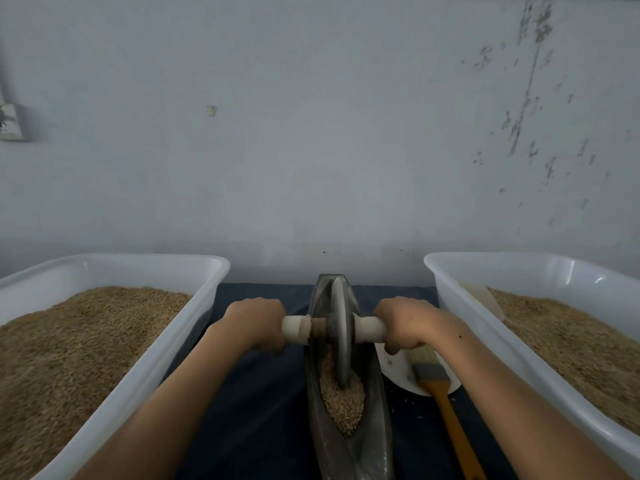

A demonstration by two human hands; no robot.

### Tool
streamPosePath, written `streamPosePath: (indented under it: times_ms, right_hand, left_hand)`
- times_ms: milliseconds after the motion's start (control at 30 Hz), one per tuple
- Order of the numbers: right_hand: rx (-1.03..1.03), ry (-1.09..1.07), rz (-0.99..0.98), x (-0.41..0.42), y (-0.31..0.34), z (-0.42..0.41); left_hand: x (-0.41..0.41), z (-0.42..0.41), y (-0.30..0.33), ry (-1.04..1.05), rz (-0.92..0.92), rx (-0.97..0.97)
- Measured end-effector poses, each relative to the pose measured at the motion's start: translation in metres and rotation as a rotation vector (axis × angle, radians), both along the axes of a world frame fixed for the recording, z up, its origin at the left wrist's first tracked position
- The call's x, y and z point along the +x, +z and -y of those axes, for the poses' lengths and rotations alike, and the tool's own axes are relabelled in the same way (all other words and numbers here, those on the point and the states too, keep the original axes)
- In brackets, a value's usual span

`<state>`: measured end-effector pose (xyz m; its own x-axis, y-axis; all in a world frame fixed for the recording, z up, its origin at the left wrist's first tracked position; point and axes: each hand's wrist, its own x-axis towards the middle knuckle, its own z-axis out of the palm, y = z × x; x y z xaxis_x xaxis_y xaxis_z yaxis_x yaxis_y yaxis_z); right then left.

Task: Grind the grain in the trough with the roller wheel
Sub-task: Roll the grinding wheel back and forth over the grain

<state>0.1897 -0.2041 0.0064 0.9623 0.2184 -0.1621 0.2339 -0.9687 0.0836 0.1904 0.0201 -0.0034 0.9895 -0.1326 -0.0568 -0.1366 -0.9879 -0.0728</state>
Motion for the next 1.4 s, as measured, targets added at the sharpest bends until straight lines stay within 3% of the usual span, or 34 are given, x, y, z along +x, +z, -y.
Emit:
streamPosePath:
  times_ms: [133,233,367,533,633,733,900,1000,1100,1300,1400]
  right_hand:
    - [0.022,0.023,0.282,0.006,-0.010,0.000]
    - [0.050,0.051,0.388,0.006,-0.013,0.000]
    - [-0.028,0.056,0.249,0.001,-0.005,-0.002]
    - [-0.059,0.047,-0.007,-0.007,0.004,-0.003]
    - [-0.069,0.044,0.005,-0.008,0.004,-0.005]
    - [-0.059,0.047,0.097,-0.004,0.001,-0.005]
    - [0.028,0.012,0.260,0.002,-0.009,-0.001]
    - [0.070,0.008,0.256,0.003,-0.013,0.002]
    - [0.051,0.015,0.149,0.000,-0.007,0.003]
    - [-0.011,-0.009,-0.147,-0.007,0.005,-0.001]
    - [-0.005,-0.012,-0.161,-0.004,0.002,-0.001]
  left_hand:
    - [0.002,0.002,-0.007,-0.018,0.283,-0.029]
    - [0.003,0.003,-0.010,0.001,0.313,-0.052]
    - [0.004,0.000,-0.007,0.009,0.142,-0.018]
    - [0.004,-0.010,0.001,-0.023,-0.288,-0.129]
    - [0.001,-0.011,0.002,-0.032,-0.333,-0.161]
    - [0.001,-0.007,0.000,0.004,-0.230,-0.138]
    - [-0.002,0.003,-0.003,0.030,0.202,0.056]
    - [-0.001,0.006,-0.005,0.007,0.303,0.084]
    - [-0.002,0.004,-0.002,0.013,0.212,0.087]
    - [-0.003,-0.008,0.005,-0.010,-0.231,-0.067]
    - [-0.003,-0.005,0.006,-0.013,-0.163,-0.028]
